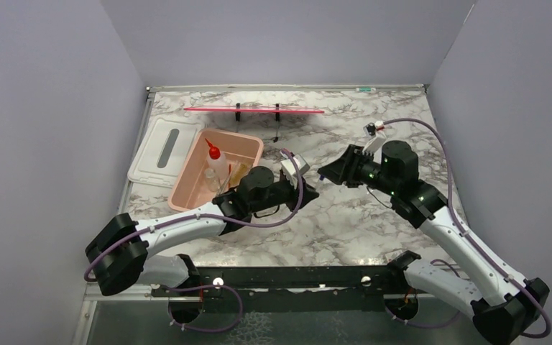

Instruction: Organize the chemistry lab equipment

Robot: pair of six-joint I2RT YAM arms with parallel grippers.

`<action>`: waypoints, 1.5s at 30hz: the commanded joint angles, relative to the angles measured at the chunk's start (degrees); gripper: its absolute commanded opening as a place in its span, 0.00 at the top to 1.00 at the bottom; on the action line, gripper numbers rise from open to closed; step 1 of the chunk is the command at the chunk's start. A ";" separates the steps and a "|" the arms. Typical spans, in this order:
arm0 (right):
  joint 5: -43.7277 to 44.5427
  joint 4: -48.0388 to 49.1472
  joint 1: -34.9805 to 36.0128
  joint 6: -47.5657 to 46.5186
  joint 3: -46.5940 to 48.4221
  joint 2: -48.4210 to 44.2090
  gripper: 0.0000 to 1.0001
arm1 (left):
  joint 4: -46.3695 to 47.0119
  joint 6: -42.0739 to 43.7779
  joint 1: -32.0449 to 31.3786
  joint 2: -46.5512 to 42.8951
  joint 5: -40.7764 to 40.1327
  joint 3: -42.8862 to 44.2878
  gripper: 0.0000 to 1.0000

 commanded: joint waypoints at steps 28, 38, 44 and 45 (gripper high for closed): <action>-15.78 -15.52 0.40 -11.45 9.37 13.49 0.78 | -9.91 15.52 -1.24 -2.45 2.05 2.18 0.93; -0.77 -18.09 0.44 -11.44 10.94 10.01 0.93 | -21.01 10.47 -1.51 -2.93 -9.82 8.60 0.45; 21.32 -21.68 0.45 -11.33 11.97 9.00 0.93 | -28.43 5.21 -1.49 -6.89 -15.34 10.80 0.37; 25.12 -22.38 0.43 -11.20 11.90 9.41 0.93 | -29.40 4.61 -1.49 -7.74 -15.51 11.15 0.37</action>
